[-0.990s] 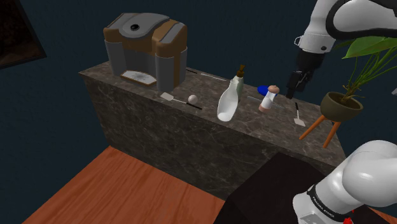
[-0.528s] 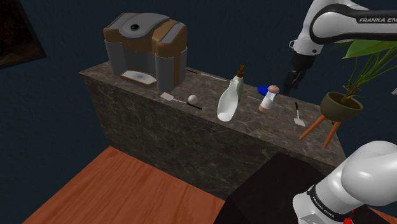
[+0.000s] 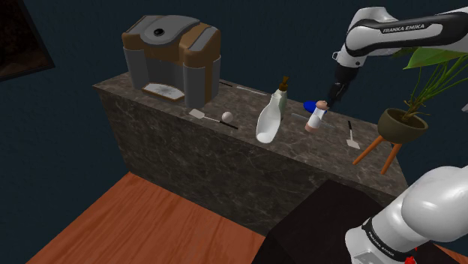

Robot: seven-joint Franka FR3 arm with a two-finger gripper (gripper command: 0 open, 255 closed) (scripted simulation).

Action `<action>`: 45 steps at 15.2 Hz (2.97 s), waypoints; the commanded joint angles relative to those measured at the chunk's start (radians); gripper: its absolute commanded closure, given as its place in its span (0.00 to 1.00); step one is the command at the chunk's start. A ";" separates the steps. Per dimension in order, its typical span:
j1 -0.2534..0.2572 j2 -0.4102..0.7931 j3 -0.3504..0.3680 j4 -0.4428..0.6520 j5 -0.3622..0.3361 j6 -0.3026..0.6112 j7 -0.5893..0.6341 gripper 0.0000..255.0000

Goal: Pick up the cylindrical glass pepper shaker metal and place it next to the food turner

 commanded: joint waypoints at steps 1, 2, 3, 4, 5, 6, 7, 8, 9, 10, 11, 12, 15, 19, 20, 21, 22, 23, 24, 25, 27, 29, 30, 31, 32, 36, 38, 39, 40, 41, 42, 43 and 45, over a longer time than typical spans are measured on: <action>-0.005 0.064 -0.028 0.042 0.009 0.026 -0.051 0.00; -0.008 0.100 -0.041 0.066 0.016 0.039 -0.077 0.00; -0.011 0.137 -0.053 0.092 0.026 0.050 -0.103 0.00; -0.015 0.174 -0.065 0.119 0.036 0.061 -0.129 0.00; -0.020 0.212 -0.075 0.148 0.048 0.070 -0.155 0.00; -0.025 0.251 -0.085 0.178 0.062 0.078 -0.182 0.00; -0.031 0.290 -0.093 0.209 0.077 0.085 -0.208 0.00; -0.039 0.329 -0.100 0.242 0.092 0.091 -0.234 0.00; -0.048 0.370 -0.105 0.276 0.109 0.095 -0.260 0.00; -0.057 0.410 -0.110 0.313 0.126 0.097 -0.286 0.00; -0.068 0.451 -0.113 0.351 0.143 0.098 -0.310 0.00; -0.080 0.492 -0.115 0.390 0.160 0.098 -0.335 0.00; -0.113 0.586 -0.113 0.486 0.198 0.091 -0.384 0.00; -0.115 0.597 -0.111 0.447 0.204 0.141 -0.388 0.00; -0.115 0.601 -0.110 0.438 0.206 0.153 -0.389 0.00; -0.116 0.604 -0.110 0.429 0.207 0.166 -0.390 0.00; -0.117 0.610 -0.109 0.415 0.210 0.185 -0.392 0.00; -0.117 0.610 -0.109 0.415 0.210 0.185 -0.392 0.00; -0.117 0.610 -0.109 0.415 0.210 0.185 -0.392 0.00; -0.117 0.610 -0.109 0.415 0.210 0.185 -0.392 0.00; -0.117 0.610 -0.109 0.415 0.210 0.185 -0.392 0.00; -0.117 0.610 -0.109 0.415 0.210 0.185 -0.392 0.00; -0.117 0.610 -0.109 0.415 0.210 0.185 -0.392 0.00; -0.117 0.610 -0.109 0.415 0.210 0.185 -0.392 1.00; -0.117 0.610 -0.109 0.415 0.210 0.185 -0.392 1.00; -0.117 0.611 -0.109 0.415 0.210 0.185 -0.393 1.00; -0.117 0.610 -0.109 0.415 0.210 0.185 -0.393 1.00; -0.117 0.610 -0.109 0.415 0.210 0.184 -0.393 1.00; -0.117 0.610 -0.109 0.415 0.210 0.185 -0.392 1.00; -0.116 0.605 -0.109 0.422 0.208 0.173 -0.391 1.00; -0.115 0.600 -0.110 0.429 0.206 0.161 -0.390 1.00; -0.115 0.596 -0.111 0.437 0.204 0.150 -0.390 1.00; -0.114 0.587 -0.113 0.453 0.200 0.126 -0.388 1.00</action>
